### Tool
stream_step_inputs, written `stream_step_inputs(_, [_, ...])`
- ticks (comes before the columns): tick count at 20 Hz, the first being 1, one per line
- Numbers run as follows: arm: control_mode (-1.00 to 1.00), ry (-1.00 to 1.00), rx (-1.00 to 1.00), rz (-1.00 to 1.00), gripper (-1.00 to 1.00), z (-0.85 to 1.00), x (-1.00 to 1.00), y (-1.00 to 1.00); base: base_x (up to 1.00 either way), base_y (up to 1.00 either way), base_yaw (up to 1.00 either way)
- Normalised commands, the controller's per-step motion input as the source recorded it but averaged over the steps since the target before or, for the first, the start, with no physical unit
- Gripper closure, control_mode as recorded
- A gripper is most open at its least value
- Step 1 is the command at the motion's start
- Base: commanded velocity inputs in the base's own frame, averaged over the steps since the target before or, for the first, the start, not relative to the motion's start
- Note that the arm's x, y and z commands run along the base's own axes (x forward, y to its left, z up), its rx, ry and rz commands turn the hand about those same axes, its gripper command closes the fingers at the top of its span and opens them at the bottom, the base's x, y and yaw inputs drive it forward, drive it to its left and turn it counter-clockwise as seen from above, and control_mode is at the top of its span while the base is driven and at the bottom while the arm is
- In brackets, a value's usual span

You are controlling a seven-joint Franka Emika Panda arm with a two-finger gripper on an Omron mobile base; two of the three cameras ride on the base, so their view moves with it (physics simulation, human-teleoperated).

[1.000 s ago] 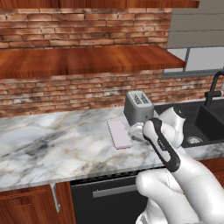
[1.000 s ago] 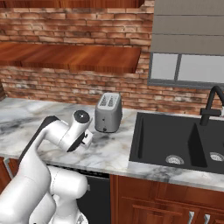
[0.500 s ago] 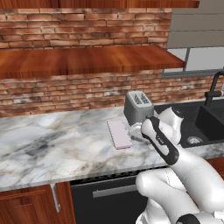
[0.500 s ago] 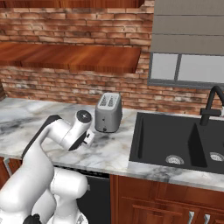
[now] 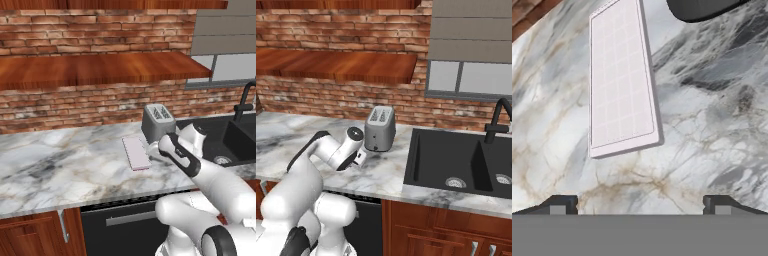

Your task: The ice cube tray has been filled with water. Take the tray and place it in the freezer to make ice. Close the freezer door after placing the tray.

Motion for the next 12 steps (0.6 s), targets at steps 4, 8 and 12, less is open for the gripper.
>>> stream_step_inputs(4, [-1.0, 0.0, 0.0, 0.0, -1.0, -0.38, 0.12, 0.0, 0.0, 0.0, 0.0])
stream_step_inputs(8, [-1.0, 0.0, 0.0, 0.0, -1.0, -0.34, 0.11, 0.0, 0.0, 0.0, 0.0])
stream_step_inputs(12, [-1.0, 0.0, 0.0, 0.0, -1.0, -0.31, 0.12, 0.02, 0.0, 0.0, 0.0])
